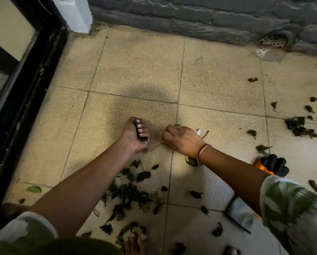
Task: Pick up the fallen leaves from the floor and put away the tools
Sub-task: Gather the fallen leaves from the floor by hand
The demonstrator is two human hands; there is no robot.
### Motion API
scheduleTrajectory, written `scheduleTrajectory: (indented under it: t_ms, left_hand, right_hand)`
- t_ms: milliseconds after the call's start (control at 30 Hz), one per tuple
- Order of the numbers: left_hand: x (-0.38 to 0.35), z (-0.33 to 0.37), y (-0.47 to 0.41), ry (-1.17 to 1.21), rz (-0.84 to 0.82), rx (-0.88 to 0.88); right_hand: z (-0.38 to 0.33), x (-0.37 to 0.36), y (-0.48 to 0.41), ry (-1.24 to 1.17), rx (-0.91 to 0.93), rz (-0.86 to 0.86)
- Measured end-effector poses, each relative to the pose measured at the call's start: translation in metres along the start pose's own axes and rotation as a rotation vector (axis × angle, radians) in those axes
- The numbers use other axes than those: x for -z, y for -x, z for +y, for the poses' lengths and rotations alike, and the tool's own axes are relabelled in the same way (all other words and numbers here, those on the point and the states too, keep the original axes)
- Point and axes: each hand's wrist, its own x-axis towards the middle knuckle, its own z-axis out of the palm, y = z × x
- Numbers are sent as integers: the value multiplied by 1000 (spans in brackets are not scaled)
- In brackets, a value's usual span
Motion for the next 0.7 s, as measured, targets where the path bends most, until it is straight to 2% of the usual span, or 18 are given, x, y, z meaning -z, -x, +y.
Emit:
scheduleTrajectory:
  t_ms: [133,200,267,367,433,467,500,567,600,633,667,700]
  left_hand:
    - [-1,-4,3,-22,32,-4]
    - [-1,-6,6,-49,46,-4]
    - [-3,-8,8,-103,60,-26]
    - [-3,-13,4,-258,90,-42]
    - [-9,-24,9,-272,-5,-15]
    - [-16,-31,15,-219,-70,-28]
    - [-25,-40,22,-58,-141,-59]
    - [-36,-47,29,123,-120,-251]
    - [-37,-42,28,118,-85,-309]
    - [-36,-47,30,100,-188,-320]
    - [-31,-49,27,61,-264,-200]
    - [-26,-47,26,-26,-237,-61]
  right_hand:
    - [4,2,-15,-101,-240,-10]
    - [4,8,-23,-233,-470,43]
    - [3,16,-30,-389,-611,170]
    - [-19,37,-45,-479,-549,322]
    - [-38,44,-57,-458,-454,336]
    - [-46,44,-62,-446,-431,332]
    - [-52,44,-67,-446,-427,336]
    - [-60,45,-75,-522,-473,395]
    - [-62,47,-77,-608,-528,448]
    - [-64,50,-80,-716,-603,505]
    - [-65,53,-82,-840,-686,560]
    - [-66,56,-86,-977,-769,608]
